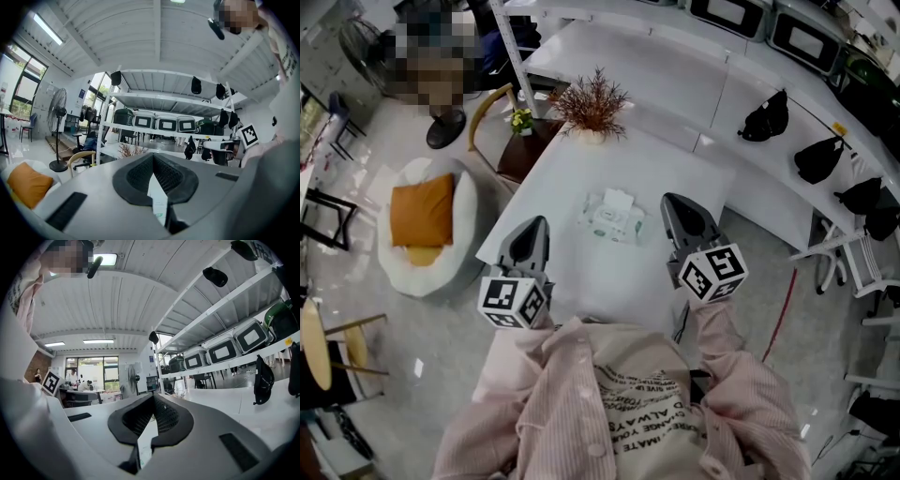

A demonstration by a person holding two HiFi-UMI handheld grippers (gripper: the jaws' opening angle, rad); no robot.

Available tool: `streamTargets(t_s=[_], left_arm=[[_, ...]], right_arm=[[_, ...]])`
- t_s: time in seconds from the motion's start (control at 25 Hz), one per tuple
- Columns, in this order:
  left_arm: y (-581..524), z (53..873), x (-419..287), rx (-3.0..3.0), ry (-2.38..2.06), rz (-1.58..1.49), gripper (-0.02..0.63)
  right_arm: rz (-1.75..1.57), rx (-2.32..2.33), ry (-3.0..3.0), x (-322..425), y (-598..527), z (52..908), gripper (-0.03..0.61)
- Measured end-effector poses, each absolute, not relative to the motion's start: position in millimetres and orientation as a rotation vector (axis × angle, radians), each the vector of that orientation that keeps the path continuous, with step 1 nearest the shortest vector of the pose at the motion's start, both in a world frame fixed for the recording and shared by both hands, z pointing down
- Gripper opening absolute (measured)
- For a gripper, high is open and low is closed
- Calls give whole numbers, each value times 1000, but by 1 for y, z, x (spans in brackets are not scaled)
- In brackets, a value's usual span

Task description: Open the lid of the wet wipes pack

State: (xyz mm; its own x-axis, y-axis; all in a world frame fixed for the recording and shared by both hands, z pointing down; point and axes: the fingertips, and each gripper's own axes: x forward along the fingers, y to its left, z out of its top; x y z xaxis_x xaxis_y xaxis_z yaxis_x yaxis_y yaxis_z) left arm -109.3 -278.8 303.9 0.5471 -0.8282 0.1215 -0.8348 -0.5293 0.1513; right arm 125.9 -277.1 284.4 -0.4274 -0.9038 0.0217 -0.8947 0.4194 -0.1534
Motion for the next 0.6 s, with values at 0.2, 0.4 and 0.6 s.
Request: streamTargets(t_s=[0.2,0.4,0.6], left_arm=[[-278,307,-109,2590,-1417,57,-3],[-278,306,-107,2594,-1415,66,-3],[-279,306,-108,2589,-1421,72,-3]], right_arm=[[-210,-1664,2585,129,-276,287,0],[-197,-1695,2564,135,-278,286,0],[-197,-1703,2558,136,-279,284,0]])
